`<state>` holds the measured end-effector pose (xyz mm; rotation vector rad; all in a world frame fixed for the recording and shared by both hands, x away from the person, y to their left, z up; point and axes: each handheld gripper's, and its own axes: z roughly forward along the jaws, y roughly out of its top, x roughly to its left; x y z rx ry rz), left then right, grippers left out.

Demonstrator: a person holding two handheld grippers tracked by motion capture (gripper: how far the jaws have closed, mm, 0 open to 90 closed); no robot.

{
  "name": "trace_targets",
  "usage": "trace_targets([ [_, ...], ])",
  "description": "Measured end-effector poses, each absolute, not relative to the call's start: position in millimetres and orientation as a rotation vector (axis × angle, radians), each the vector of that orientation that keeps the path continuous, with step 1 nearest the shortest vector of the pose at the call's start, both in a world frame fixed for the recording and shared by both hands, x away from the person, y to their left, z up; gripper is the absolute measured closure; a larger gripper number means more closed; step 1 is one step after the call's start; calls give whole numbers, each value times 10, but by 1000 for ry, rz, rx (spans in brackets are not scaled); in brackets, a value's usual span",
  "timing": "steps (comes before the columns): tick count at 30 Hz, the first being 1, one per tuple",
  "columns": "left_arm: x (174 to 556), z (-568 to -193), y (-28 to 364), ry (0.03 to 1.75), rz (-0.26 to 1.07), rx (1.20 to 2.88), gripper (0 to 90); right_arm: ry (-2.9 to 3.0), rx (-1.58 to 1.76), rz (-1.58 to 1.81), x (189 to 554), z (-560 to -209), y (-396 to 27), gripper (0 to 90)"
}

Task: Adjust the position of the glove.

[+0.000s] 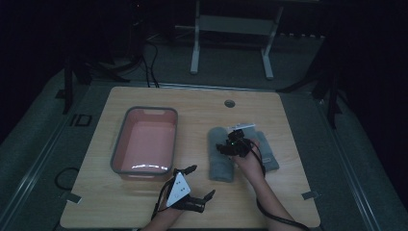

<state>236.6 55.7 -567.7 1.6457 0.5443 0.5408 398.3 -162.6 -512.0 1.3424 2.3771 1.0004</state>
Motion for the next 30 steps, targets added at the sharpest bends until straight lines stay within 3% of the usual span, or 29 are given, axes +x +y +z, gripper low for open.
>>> trace_targets([
  [10,2367,-5677,556,547,540,1646,12,2270,1349,974,4009,-4808,-2216,465],
  [19,2364,-5676,555,548,542,1648,12,2252,1439,934,4018,-4919,-2704,476],
  [30,2367,-5677,556,549,540,1646,12,2265,1458,963,4100,-5104,-2873,533],
])
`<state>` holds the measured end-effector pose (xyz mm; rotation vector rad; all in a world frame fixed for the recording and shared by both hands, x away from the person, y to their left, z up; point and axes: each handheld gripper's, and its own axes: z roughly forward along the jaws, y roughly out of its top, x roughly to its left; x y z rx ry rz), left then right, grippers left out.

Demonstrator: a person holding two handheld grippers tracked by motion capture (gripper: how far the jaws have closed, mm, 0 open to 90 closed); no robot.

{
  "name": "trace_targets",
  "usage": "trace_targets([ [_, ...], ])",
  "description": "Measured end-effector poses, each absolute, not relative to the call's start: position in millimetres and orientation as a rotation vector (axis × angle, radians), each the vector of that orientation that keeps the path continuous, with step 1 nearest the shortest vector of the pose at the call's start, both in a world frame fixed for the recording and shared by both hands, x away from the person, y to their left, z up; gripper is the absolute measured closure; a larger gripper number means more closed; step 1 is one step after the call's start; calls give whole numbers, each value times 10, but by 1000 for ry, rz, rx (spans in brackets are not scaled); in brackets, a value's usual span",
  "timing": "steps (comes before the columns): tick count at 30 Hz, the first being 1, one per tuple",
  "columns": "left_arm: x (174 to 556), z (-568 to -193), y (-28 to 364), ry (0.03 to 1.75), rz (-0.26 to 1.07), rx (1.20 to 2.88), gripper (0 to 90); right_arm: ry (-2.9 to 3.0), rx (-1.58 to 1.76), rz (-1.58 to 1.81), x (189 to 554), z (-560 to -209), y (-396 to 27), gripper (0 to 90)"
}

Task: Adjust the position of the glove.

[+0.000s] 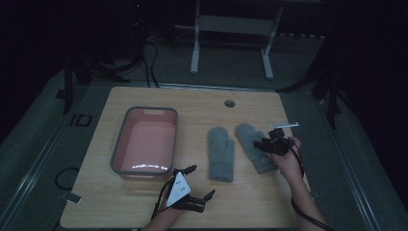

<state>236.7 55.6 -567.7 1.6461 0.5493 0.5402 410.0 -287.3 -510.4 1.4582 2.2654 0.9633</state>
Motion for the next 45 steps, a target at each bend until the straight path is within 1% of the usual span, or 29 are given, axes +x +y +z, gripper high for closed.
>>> trace_targets([
  [1,2367,-5677,556,548,540,1647,12,2277,1423,951,4115,-5142,-2848,506],
  [8,2366,-5677,556,546,540,1646,12,2292,1417,871,4188,-5337,-2802,516],
  [11,2366,-5677,556,547,540,1645,12,2284,1400,870,4161,-5389,-2778,596],
  [12,2365,-5677,556,547,540,1646,12,2270,1395,865,4145,-5396,-2764,649],
  [13,2365,-5677,555,547,541,1646,12,2244,1392,853,4110,-5400,-2729,743],
  [14,2365,-5677,556,545,542,1647,12,2226,1394,845,4092,-5397,-2709,773],
  [19,2365,-5677,555,547,541,1646,12,2168,1424,821,4034,-5393,-2634,834],
  [23,2367,-5677,557,548,540,1646,12,2151,1443,827,4017,-5346,-2622,842],
  [26,2367,-5677,557,549,540,1646,12,2105,1480,817,3976,-5193,-2583,842],
  [27,2367,-5677,556,550,539,1643,12,2105,1480,817,3976,-5193,-2583,842],
  [28,2367,-5677,556,549,539,1644,12,2069,1517,836,3948,-5097,-2566,842],
  [30,2367,-5677,556,549,540,1645,12,2063,1522,833,3937,-5062,-2548,843],
  [31,2366,-5677,556,548,540,1645,12,2045,1546,846,3902,-4962,-2494,843],
  [33,2365,-5677,555,547,541,1646,12,2039,1548,849,3884,-4921,-2462,843],
  [36,2366,-5677,556,546,541,1647,12,2007,1577,896,3770,-4762,-2308,843],
  [38,2366,-5677,556,547,541,1647,12,2011,1575,900,3750,-4739,-2270,843],
  [39,2366,-5676,556,547,540,1648,12,2002,1590,936,3698,-4684,-2169,842],
  [41,2364,-5676,555,547,540,1647,12,2008,1578,939,3677,-4664,-2103,842],
  [42,2363,-5676,555,545,542,1649,12,2003,1596,949,3642,-4642,-1980,842],
  [43,2363,-5676,555,545,542,1649,12,2003,1596,949,3642,-4642,-1980,842],
  [44,2362,-5676,555,544,543,1650,12,2007,1608,950,3619,-4643,-1858,842],
  [45,2362,-5676,555,543,543,1650,12,2007,1608,950,3619,-4643,-1858,842],
])
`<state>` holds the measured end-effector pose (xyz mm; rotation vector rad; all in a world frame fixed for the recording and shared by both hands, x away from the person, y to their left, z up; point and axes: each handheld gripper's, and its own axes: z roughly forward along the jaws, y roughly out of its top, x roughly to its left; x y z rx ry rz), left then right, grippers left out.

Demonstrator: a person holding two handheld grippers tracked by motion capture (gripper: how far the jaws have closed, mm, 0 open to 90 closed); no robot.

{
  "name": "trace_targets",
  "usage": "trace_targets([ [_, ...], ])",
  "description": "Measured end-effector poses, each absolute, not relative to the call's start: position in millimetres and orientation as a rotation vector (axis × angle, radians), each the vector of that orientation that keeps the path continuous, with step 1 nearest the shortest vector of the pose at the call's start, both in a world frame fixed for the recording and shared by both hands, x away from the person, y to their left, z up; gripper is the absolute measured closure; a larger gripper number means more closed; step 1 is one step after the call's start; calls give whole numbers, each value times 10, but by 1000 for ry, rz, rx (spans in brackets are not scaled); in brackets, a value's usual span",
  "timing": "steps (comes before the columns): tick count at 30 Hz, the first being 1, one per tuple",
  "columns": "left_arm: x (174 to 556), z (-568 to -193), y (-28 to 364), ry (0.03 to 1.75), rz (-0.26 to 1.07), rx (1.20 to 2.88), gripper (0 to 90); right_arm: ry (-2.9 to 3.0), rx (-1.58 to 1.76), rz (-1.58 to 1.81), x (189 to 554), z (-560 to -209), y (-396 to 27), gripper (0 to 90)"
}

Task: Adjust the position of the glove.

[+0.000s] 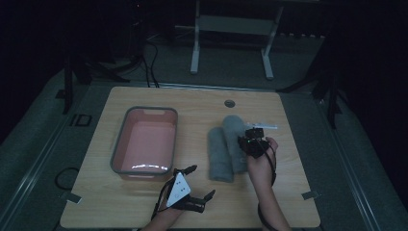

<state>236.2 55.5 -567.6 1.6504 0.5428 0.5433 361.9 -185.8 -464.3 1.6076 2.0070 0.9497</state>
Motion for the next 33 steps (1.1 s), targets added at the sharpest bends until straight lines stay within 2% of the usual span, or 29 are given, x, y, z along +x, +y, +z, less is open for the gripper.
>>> trace_targets([
  [10,2360,-5677,556,539,541,1648,12,2047,1684,965,3645,-4816,-1497,841],
  [20,2363,-5677,558,543,539,1647,12,2044,1745,964,3723,-5013,-1446,827],
  [21,2363,-5677,558,543,539,1647,12,2059,1730,985,3717,-5010,-1440,762],
  [22,2362,-5677,557,543,538,1645,12,2059,1730,985,3717,-5010,-1440,762],
  [23,2363,-5677,558,543,539,1647,12,2083,1722,1023,3702,-4959,-1448,687],
  [24,2363,-5677,559,543,539,1647,12,2083,1722,1023,3702,-4959,-1448,687],
  [26,2363,-5678,559,541,539,1646,12,2129,1673,1087,3671,-4822,-1501,615],
  [33,2363,-5677,560,543,538,1648,12,2236,1532,1214,3538,-4629,-1622,549],
])
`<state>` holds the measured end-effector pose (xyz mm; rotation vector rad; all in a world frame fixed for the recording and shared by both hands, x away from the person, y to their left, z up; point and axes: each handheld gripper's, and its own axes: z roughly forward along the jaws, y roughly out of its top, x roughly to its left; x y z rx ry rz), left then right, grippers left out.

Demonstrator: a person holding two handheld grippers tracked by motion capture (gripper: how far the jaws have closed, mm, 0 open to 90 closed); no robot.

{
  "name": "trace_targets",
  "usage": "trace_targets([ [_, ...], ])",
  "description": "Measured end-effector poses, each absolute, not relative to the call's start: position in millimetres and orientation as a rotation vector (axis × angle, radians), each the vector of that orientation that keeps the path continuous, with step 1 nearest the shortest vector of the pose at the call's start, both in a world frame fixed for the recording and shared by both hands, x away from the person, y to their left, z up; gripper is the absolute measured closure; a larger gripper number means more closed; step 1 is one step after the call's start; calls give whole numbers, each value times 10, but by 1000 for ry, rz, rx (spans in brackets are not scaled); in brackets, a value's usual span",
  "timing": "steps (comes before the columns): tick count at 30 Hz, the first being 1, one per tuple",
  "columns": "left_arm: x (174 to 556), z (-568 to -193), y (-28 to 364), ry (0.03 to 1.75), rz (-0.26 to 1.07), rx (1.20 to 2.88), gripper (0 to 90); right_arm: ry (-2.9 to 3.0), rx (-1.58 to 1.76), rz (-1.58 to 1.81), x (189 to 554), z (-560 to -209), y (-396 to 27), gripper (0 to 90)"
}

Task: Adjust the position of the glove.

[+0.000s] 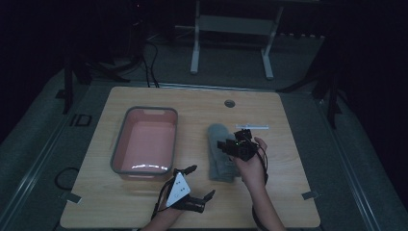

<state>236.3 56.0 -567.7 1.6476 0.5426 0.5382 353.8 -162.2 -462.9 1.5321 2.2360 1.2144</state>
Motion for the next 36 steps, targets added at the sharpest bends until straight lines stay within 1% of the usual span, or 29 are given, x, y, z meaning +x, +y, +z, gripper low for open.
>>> trace_targets([
  [5,2365,-5676,563,544,535,1648,12,2397,1306,1267,3372,-4650,-1693,514],
  [10,2367,-5676,562,547,536,1647,12,2499,1109,1218,3167,-4705,-1761,546],
  [12,2368,-5676,563,546,538,1648,12,2517,1015,1213,3091,-4718,-1793,533],
  [13,2366,-5677,562,547,535,1647,12,2525,936,1159,3028,-4756,-1820,527],
  [17,2369,-5676,564,548,535,1646,12,2542,856,1072,2969,-4847,-1848,543],
  [20,2368,-5676,563,548,535,1647,12,2554,759,1000,2941,-4940,-1851,556],
  [21,2368,-5676,563,548,535,1648,12,2574,680,958,2932,-4993,-1827,567],
  [22,2369,-5675,564,550,534,1648,12,2574,680,958,2932,-4993,-1827,567],
  [24,2370,-5675,565,551,532,1646,12,2571,560,865,2916,-5024,-1761,600],
  [27,2369,-5677,563,550,534,1644,12,2562,441,791,2888,-5047,-1709,614],
  [28,2370,-5676,563,550,535,1645,12,2563,395,757,2873,-5062,-1681,646],
  [29,2371,-5676,564,548,534,1645,12,2557,361,725,2861,-5076,-1659,711],
  [31,2370,-5675,565,549,534,1647,12,2532,296,676,2842,-5089,-1623,806],
  [33,2370,-5677,563,547,535,1645,12,2532,283,666,2843,-5061,-1608,840],
  [36,2370,-5676,564,547,536,1647,12,2551,281,667,2864,-4999,-1612,848],
])
